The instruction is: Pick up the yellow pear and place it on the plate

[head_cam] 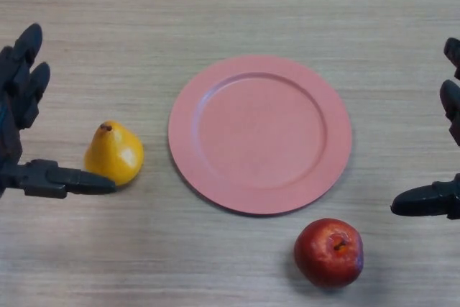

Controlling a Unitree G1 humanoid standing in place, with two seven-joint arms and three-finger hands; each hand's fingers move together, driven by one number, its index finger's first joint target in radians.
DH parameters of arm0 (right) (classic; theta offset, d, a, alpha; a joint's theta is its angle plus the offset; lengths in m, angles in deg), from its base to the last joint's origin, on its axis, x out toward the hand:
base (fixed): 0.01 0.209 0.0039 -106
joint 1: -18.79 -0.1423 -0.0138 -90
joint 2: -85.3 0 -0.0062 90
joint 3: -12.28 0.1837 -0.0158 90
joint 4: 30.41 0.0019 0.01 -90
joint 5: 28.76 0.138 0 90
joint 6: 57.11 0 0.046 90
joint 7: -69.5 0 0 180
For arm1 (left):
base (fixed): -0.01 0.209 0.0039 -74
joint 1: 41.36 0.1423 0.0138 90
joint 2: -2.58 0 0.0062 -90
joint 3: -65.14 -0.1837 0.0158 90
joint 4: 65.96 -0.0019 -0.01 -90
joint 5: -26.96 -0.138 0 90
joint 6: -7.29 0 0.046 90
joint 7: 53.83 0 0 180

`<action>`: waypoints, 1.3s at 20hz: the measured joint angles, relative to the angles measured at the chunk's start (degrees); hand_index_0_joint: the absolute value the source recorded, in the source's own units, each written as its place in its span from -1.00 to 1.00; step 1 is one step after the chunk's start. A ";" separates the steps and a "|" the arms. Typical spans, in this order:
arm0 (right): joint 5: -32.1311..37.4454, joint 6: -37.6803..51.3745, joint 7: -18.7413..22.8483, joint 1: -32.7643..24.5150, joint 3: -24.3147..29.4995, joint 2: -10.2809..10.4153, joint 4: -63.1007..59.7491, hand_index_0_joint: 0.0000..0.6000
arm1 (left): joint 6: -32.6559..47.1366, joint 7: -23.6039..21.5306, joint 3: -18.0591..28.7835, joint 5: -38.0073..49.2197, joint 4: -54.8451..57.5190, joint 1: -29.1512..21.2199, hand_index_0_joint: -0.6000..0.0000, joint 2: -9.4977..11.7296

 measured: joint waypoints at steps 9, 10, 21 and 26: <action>-0.04 -0.09 0.00 0.58 0.31 0.00 2.50 -1.00 | 16.73 -1.74 -4.94 -1.71 -26.18 -7.18 1.00 1.48; -0.04 -0.09 -0.01 1.05 0.47 0.00 2.81 -1.00 | 17.00 -1.75 -5.13 -1.72 -28.20 -8.00 1.00 1.26; -0.01 -0.22 -0.52 2.36 4.15 0.19 4.30 -1.00 | 20.01 -4.19 -9.28 -3.92 -46.75 -16.39 1.00 -1.89; -0.04 -0.22 -1.03 3.09 4.79 0.20 4.35 -1.00 | 20.66 -5.46 -9.08 -1.04 -49.07 -17.76 -0.33 -2.94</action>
